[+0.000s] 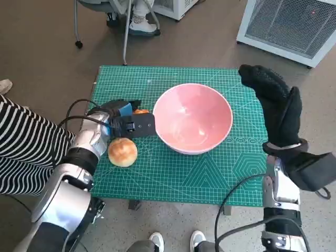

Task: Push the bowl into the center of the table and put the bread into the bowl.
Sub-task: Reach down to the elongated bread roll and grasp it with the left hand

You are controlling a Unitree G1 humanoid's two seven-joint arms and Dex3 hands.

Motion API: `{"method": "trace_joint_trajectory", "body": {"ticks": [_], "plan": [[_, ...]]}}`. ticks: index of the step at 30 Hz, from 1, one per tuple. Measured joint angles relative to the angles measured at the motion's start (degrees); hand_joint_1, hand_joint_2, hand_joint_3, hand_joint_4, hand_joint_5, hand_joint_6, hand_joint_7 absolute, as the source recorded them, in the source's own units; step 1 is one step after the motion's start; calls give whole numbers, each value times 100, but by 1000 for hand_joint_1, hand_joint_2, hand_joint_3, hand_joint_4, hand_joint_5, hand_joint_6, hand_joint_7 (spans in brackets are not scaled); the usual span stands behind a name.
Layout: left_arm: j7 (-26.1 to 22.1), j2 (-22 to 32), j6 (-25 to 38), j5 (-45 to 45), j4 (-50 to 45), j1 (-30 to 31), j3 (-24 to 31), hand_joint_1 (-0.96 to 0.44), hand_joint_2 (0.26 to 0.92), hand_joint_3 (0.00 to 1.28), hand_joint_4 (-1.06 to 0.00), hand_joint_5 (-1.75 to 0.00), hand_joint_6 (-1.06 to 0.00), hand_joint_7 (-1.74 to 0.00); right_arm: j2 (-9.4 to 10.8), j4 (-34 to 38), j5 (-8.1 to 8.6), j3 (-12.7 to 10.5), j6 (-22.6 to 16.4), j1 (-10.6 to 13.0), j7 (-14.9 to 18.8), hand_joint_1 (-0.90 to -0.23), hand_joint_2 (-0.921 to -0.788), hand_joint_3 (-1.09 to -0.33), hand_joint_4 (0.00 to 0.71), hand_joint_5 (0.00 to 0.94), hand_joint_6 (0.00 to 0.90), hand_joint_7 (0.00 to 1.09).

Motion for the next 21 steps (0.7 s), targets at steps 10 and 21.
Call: {"method": "trace_joint_trajectory", "body": {"ticks": [10, 21], "plan": [[653, -49, -109, 65, 42, 70, -64, 201, 882, 41, -703, -890, -722, -101, -1, -57, 0, 1, 12, 19, 0, -804, -921, -741, 203, 0, 84, 491], [1502, 6, -474, 295, 53, 206, -283, 13, 919, 36, -730, -1196, -672, -996, -1, -79, 0, 0, 13, 71, 0, -809, -921, -739, 202, 0, 84, 490]]}}
